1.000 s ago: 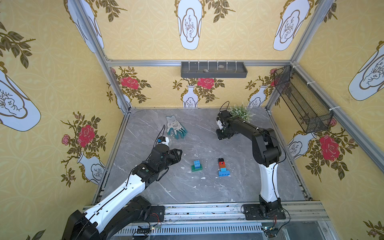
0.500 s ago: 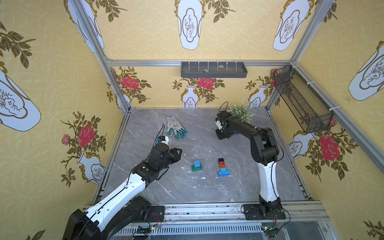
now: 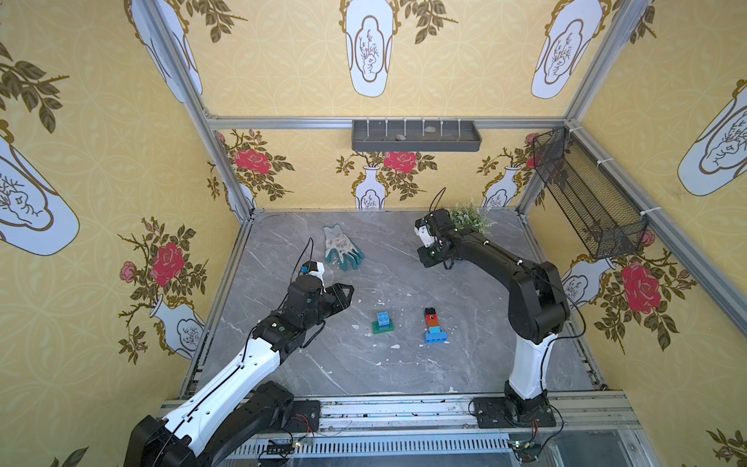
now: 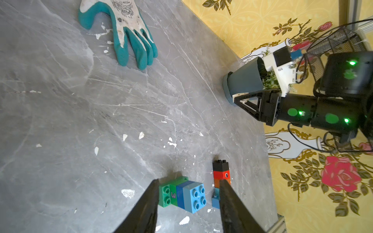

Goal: Assemble the number 1 with lego
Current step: Pick up the lego brick from the center of the board.

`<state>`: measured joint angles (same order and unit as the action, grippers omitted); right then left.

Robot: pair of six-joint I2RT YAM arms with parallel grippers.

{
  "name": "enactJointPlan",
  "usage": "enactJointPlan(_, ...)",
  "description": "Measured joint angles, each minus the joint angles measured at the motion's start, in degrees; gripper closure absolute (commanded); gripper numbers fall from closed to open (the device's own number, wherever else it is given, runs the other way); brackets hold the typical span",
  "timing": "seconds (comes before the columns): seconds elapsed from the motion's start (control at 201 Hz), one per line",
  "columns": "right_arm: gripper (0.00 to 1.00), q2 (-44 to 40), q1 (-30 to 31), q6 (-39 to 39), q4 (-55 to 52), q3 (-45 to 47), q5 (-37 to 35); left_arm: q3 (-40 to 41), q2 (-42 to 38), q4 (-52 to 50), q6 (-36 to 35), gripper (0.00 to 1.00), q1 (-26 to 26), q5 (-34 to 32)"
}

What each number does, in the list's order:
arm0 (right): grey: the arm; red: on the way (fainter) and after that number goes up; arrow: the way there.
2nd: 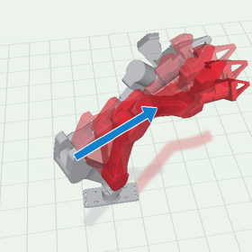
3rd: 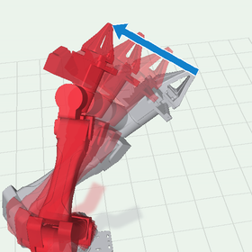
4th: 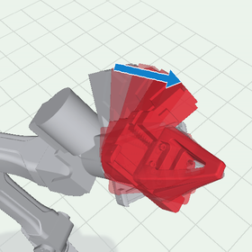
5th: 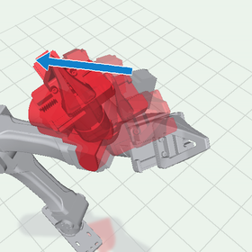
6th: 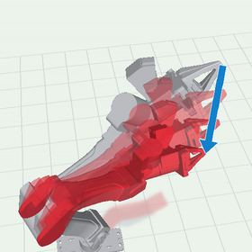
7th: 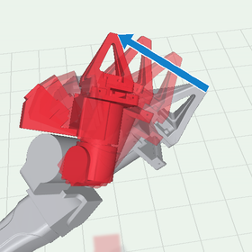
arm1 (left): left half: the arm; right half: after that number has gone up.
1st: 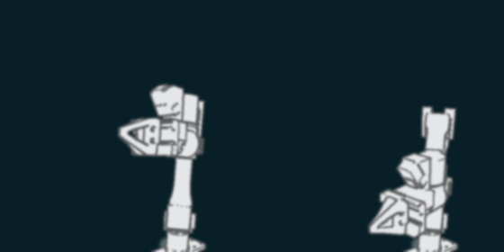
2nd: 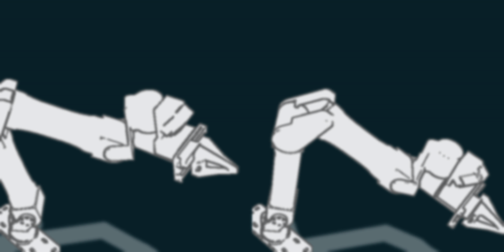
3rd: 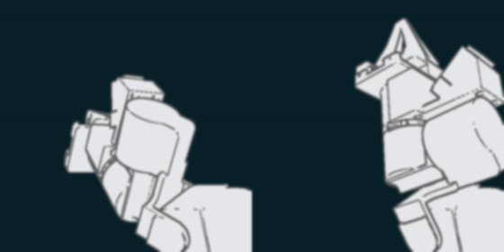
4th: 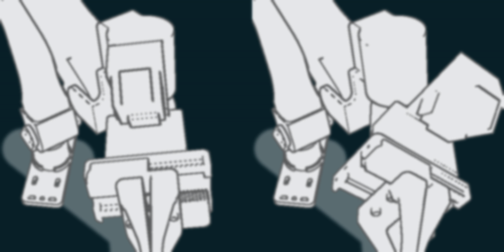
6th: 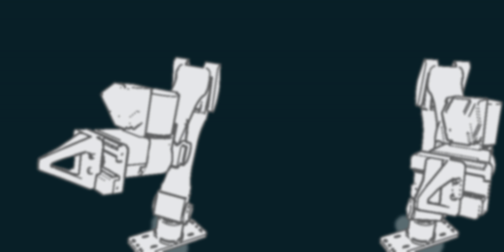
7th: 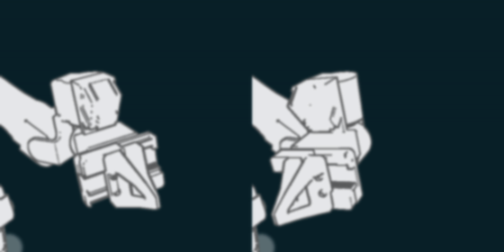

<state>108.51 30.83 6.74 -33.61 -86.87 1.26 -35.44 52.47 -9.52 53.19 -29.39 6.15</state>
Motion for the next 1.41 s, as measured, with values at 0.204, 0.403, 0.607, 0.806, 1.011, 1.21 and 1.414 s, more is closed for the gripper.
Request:
enactJointPlan(0.204,0.77,-12.92,5.22,9.07,6.45,9.05,6.14,-6.43,0.74,-1.64,-1.36,0.49,3.65,8.76)
enactJointPlan(0.403,0.75,-22.38,9.53,20.44,10.05,16.63,13.75,-13.64,2.58,-5.27,-5.07,0.47,3.89,16.57)
enactJointPlan(0.607,0.75,-24.15,13.40,26.51,9.55,14.78,16.02,-16.87,3.58,-8.46,-7.26,0.47,3.87,24.52)
enactJointPlan(0.806,0.75,-23.63,18.25,30.82,8.44,11.67,15.54,-16.63,5.05,-9.07,-7.04,0.43,3.87,30.36)
enactJointPlan(1.011,0.75,-21.86,22.05,33.00,8.00,8.83,13.99,-15.19,5.77,-6.71,-5.22,0.39,3.87,33.57)
enactJointPlan(1.21,0.75,-20.87,24.33,33.83,7.87,7.56,12.96,-14.21,7.72,-5.01,-4.35,0.38,3.87,35.26)
enactJointPlan(1.414,0.75,-20.55,26.10,34.01,7.67,7.58,12.79,-13.57,9.27,-3.26,-2.95,0.39,3.87,35.28)
